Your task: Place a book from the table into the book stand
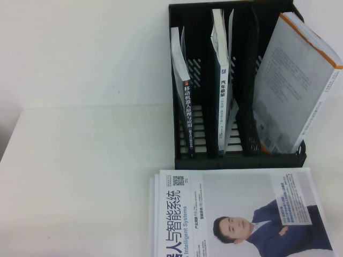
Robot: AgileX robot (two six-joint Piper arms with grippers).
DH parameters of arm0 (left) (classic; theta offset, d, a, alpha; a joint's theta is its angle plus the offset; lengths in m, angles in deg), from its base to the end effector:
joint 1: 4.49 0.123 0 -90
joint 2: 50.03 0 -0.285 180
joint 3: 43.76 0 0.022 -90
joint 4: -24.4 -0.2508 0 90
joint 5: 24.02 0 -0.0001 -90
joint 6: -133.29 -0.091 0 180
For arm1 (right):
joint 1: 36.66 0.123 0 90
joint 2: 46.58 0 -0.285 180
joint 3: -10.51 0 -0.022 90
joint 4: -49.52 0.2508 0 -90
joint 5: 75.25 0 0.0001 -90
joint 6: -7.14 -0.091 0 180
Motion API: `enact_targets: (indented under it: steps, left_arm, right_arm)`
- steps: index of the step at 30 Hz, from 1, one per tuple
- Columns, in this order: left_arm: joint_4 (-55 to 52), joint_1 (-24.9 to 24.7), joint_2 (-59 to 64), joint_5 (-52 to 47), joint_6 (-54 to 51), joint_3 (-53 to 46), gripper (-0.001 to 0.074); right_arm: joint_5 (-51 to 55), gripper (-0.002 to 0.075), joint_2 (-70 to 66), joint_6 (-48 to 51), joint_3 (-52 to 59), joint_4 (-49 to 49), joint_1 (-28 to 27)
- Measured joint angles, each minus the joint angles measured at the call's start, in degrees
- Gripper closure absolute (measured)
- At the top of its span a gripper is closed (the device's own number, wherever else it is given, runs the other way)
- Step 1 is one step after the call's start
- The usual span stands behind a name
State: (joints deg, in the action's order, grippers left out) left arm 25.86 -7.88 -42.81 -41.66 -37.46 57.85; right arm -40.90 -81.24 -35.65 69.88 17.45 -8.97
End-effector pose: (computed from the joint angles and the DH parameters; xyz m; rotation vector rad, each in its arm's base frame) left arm 0.0541 -0.0039 0.1790 -0.1087 1.8024 -0.1816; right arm 0.0916 0.0172 0.2407 -0.0551 2.1366 0.1116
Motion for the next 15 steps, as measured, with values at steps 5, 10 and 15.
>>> enact_targets:
  steps: [5,10,15]
  left_arm:
    - [0.0,0.0,0.0,-0.3,-1.7,0.0,0.0737]
    - [0.0,0.0,0.0,-0.3,-2.0,0.1,0.0737]
    - [0.0,0.0,0.0,-0.3,-2.1,0.1,0.0737]
  right_arm:
    - [0.0,0.0729,0.0,0.0,0.0,0.0,0.0]
    - [0.0,0.0729,0.0,0.0,0.0,0.0,0.0]
    - [0.0,0.0729,0.0,0.0,0.0,0.0,0.0]
